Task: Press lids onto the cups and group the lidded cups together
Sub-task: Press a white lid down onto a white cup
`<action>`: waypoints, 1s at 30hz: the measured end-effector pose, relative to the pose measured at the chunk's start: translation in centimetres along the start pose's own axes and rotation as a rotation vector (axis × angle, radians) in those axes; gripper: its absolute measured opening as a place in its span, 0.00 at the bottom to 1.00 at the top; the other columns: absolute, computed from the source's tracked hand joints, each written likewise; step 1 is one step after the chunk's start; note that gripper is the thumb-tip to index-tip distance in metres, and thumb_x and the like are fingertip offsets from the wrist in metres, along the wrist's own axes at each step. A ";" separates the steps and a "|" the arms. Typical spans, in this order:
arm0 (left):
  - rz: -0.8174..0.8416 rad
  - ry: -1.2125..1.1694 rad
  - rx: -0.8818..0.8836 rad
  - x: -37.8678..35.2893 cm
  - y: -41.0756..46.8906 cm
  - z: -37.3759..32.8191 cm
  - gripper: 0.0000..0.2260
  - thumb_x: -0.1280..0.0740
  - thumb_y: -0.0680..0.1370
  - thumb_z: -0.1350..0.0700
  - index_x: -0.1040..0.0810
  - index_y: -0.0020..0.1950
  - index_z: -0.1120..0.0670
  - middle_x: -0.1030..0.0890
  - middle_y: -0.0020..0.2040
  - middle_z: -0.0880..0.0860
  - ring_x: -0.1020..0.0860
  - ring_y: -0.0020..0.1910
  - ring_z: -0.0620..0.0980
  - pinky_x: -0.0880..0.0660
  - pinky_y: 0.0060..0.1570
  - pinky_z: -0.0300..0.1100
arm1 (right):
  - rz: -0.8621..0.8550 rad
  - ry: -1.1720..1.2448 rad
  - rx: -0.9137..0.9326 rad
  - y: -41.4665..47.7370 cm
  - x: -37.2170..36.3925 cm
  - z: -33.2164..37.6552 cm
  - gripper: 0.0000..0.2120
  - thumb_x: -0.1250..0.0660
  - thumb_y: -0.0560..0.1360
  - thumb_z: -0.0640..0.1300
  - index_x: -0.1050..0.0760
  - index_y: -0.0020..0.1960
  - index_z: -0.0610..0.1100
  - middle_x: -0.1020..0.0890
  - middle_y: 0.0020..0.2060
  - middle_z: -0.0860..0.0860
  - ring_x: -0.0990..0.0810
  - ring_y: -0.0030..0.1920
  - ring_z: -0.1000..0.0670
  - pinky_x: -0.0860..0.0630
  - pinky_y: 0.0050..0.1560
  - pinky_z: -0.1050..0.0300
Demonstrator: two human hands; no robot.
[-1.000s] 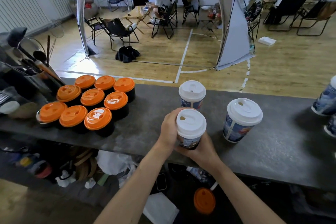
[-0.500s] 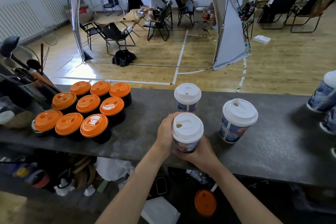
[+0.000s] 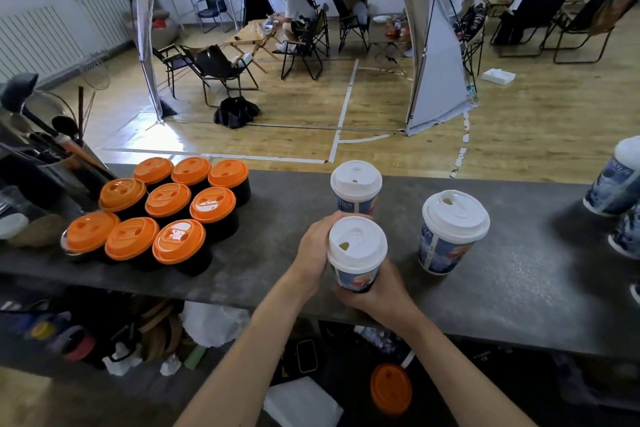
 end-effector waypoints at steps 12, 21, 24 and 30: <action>-0.036 -0.140 0.205 -1.1 -0.2 -0.1 0.15 0.40 0.84 0.51 0.15 0.52 0.55 0.13 0.50 0.54 0.17 0.50 0.51 0.22 0.54 0.44 | -0.002 0.044 -0.013 -0.1 0.3 0.0 0.45 0.16 0.61 0.51 0.30 0.73 0.48 0.21 0.66 0.57 0.23 0.67 0.58 0.26 0.69 0.52; -0.295 -0.162 -0.021 -2.4 -2.3 0.5 0.18 0.43 0.87 0.56 0.16 0.46 0.53 0.13 0.38 0.44 0.17 0.39 0.37 0.22 0.39 0.31 | -0.110 0.075 0.030 -0.8 -0.3 0.1 0.42 0.15 0.60 0.38 0.34 0.66 0.53 0.22 0.62 0.61 0.23 0.63 0.62 0.25 0.58 0.68; -0.223 -0.124 -0.029 -1.8 -1.6 0.1 0.17 0.42 0.85 0.59 0.16 0.45 0.54 0.13 0.39 0.45 0.16 0.39 0.38 0.22 0.39 0.31 | -0.118 0.056 0.018 -0.6 -0.2 0.1 0.39 0.15 0.62 0.41 0.33 0.65 0.54 0.21 0.62 0.61 0.22 0.63 0.62 0.22 0.60 0.62; 0.076 -0.057 0.051 -0.3 0.3 -0.7 0.16 0.42 0.83 0.58 0.14 0.59 0.59 0.14 0.57 0.59 0.16 0.57 0.53 0.21 0.61 0.45 | -0.053 0.036 0.021 -0.5 0.0 -0.1 0.42 0.17 0.63 0.44 0.34 0.72 0.51 0.23 0.66 0.58 0.25 0.68 0.59 0.25 0.66 0.59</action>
Point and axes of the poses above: each hand's wrist, its own y-axis towards the middle knuckle, its own x-axis out of the back of the hand, z = x × y, the point moved 1 cm from there along y, towards the middle knuckle
